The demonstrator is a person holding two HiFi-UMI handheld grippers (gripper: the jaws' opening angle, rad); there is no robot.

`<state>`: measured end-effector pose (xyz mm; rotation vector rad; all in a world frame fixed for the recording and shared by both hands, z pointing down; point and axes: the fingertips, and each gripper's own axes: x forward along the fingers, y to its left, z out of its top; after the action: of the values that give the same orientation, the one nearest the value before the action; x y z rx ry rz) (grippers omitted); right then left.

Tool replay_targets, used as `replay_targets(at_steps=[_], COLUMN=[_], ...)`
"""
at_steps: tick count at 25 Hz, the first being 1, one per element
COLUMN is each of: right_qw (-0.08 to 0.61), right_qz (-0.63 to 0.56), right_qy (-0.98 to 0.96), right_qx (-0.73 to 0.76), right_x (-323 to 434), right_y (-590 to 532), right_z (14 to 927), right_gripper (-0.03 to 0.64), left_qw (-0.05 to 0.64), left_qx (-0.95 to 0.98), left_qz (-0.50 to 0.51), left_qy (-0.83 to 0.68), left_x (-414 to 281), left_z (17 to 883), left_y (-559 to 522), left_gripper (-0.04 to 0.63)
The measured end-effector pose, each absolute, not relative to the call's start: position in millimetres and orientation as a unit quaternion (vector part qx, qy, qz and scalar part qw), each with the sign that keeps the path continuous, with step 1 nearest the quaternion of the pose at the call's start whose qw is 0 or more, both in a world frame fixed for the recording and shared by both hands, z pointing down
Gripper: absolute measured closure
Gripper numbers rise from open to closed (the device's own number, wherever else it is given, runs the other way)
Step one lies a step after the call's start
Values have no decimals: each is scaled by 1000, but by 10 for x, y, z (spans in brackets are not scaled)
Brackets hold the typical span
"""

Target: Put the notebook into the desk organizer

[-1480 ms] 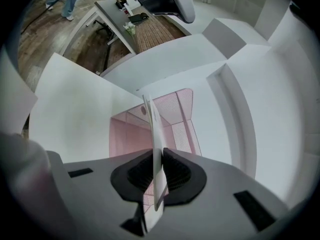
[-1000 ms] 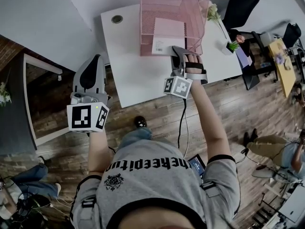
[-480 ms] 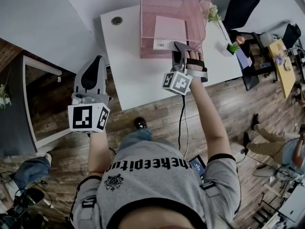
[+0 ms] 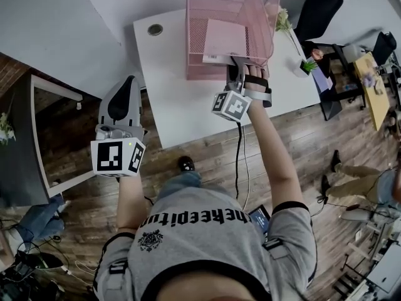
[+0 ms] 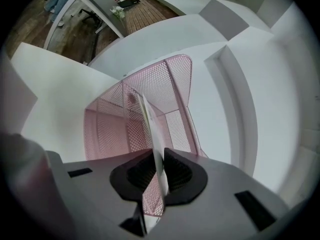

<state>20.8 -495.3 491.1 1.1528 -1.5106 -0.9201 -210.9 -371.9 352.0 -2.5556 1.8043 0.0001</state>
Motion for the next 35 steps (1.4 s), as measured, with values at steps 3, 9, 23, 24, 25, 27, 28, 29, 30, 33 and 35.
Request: replay_targets(at_steps=[3,9,23,24,25,27,28,29,30,33,35], right_qw=[496,489,469,470,471,475,478,480,482,487,491], right_qz=[-375,-365,-278,-271,-264,-251,-246,-243,-241,-241,-245], right_qy=[-621,-630,-716,-721,-727,-735,-738,-741,-744,-747,-746], right_qx=[478,481,436,430,425,413,407,401,395,383,377], right_x=[204,188,109,108,105,95,90,84,78,66,56], right_y=[-4999,-5014,-4861,-4846,-4831,-4807,-4798,-4790,-4783,-4770,-4747], right_z=[4941,4942,4953,4956,4960,4970,4974,4978,4982,5003,5016], right_gripper=[575,577,538,535,532,522,518,517,511,506,506], left_qw=[5,2,1,1,1,2,2,2,2,1,1], left_qx=[-816,-815,-819,-818,-818,-817,-817,-818,-818,-818,-818], left_qz=[0,-2,1,3,4,6,6,6,6,7,6], left_qy=[578,579,574,575,576,576,576,576,576,576,575], left_x=[-2128,-2160,-2129,-2130,-2133,-2141,-2141,-2141,-2141,-2147,-2152], left_z=[3531,3553,3557,3554,3551,3542,3537,3534,3535,3551,3555], left_y=[-3744,-3766,-3767,-3760,-3755,-3751,-3751,-3752,-3753,-3760,-3760], left_gripper=[592,592,592,592,592,592,592,592,592,592,592])
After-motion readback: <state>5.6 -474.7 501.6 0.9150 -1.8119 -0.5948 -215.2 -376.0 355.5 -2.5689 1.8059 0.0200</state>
